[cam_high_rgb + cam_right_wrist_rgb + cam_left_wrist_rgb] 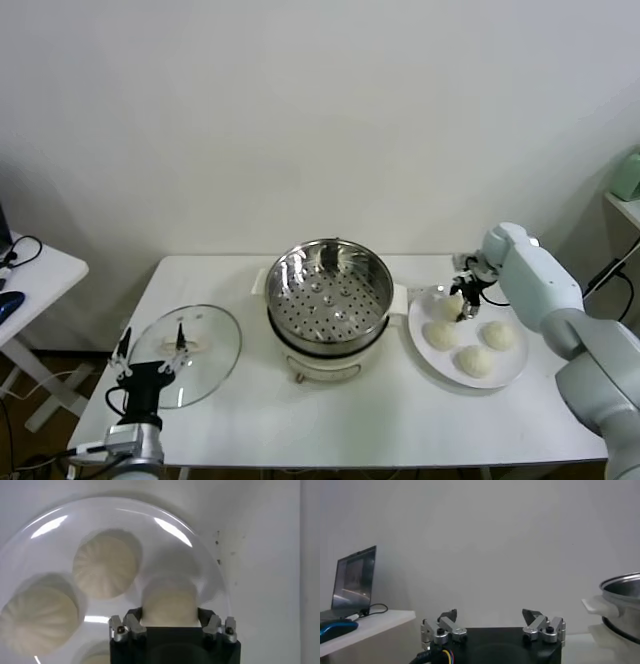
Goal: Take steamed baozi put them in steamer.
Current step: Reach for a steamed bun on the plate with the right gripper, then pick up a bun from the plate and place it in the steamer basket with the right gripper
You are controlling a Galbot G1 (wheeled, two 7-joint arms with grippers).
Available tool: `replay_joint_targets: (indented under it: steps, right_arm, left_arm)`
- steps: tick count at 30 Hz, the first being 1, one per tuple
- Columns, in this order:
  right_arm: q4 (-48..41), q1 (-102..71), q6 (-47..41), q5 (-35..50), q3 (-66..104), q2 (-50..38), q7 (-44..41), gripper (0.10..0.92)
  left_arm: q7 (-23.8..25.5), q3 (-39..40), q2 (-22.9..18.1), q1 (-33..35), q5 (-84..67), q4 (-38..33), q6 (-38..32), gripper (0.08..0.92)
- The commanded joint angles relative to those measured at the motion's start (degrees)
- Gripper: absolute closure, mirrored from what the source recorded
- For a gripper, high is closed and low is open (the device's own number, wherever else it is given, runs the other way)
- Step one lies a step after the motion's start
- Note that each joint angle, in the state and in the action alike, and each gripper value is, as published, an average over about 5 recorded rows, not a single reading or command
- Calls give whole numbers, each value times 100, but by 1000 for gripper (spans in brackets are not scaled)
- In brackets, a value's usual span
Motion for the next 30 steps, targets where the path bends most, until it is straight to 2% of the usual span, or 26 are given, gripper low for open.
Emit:
replay_joint_targets:
  steps: [1,8,21,26,30]
  right_arm:
    - [8,11,4,-12,20,14,13,337]
    - [423,183,31,386,-357,-179,-55,338]
    - [2500,1754,17,2220,-2310,-693,-325,338]
    - [3416,2447,201,2312,-3001,-672,-440,338]
    - [4276,2837,436,1898,-3393,-576,-567,338]
  left_arm:
    - [-9,38,-41,-3,45,-2,5,177]
    - [-23,26,-44,17,48,-22,5,177]
    - [38,49,-55,33,187,-101,9,177]
    - [60,59,-92,48,231,-126,12,177]
    - [72,64,-88,74,258,-118,-4,177]
